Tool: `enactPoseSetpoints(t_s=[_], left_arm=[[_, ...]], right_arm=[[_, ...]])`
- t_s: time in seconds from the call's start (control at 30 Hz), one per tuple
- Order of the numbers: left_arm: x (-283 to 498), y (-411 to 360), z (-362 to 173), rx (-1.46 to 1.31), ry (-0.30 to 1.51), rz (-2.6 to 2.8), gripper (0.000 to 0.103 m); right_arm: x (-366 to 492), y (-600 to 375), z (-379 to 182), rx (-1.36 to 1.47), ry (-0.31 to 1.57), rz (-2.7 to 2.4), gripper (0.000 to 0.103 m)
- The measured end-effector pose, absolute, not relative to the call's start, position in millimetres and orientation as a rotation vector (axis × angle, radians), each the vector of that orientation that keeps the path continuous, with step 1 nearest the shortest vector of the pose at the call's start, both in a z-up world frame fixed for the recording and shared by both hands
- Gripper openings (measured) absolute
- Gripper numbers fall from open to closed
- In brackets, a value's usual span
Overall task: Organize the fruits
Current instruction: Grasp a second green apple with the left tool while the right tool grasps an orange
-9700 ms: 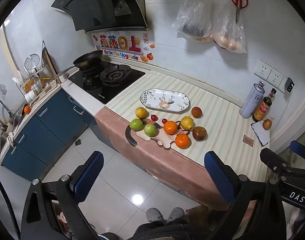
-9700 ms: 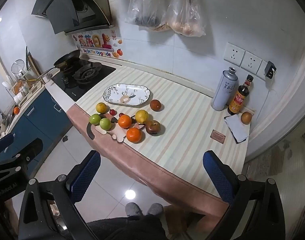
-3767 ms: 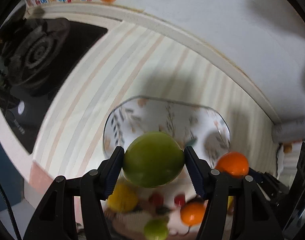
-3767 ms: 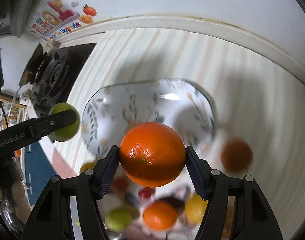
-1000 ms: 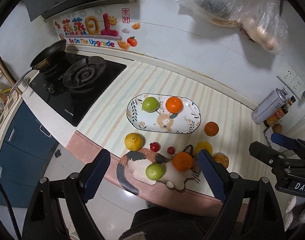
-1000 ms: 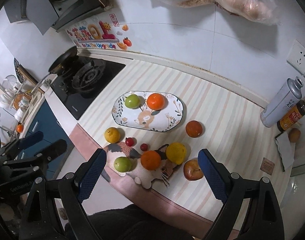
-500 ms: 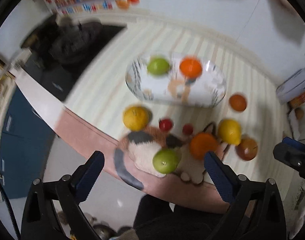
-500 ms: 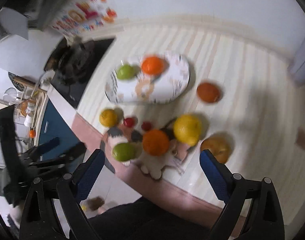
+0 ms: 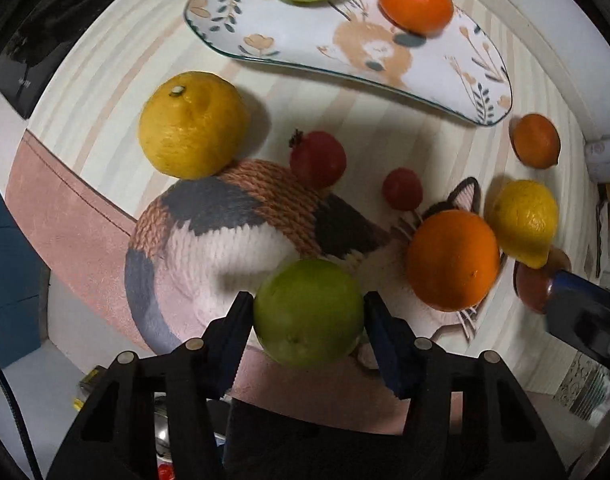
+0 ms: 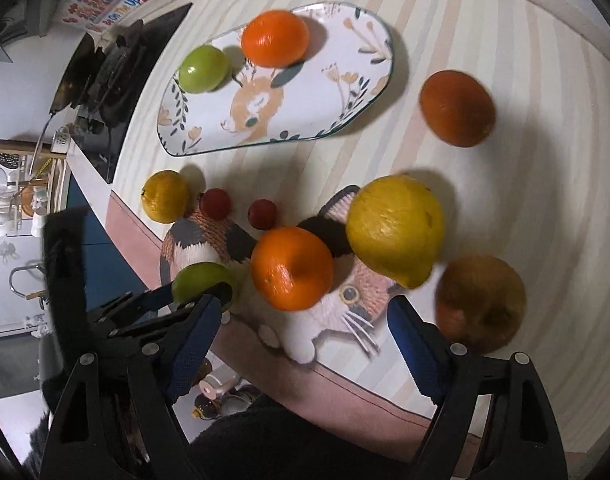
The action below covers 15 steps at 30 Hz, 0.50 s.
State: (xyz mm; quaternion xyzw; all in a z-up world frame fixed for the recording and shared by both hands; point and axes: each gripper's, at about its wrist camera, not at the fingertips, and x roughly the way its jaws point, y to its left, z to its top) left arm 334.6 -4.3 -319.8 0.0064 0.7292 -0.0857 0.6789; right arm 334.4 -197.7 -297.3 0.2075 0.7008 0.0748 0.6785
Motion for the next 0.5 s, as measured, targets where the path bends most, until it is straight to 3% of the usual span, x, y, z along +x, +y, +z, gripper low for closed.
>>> enactPoseSetpoints(t_s=[0.3, 0.4, 0.5], left_arm=[[327, 20, -320, 0.022, 1.610, -0.118, 0.053], [325, 20, -319, 0.016, 1.607, -0.116, 0.053], [325, 23, -316, 0.000, 1.603, -0.115, 0.053]], right_arm=[[359, -151, -335, 0.342, 1.661, 0.191, 0.087], [360, -143, -348, 0.292, 1.691, 0.185, 0.073], [359, -136, -355, 0.237, 1.689, 0.176, 0.066]])
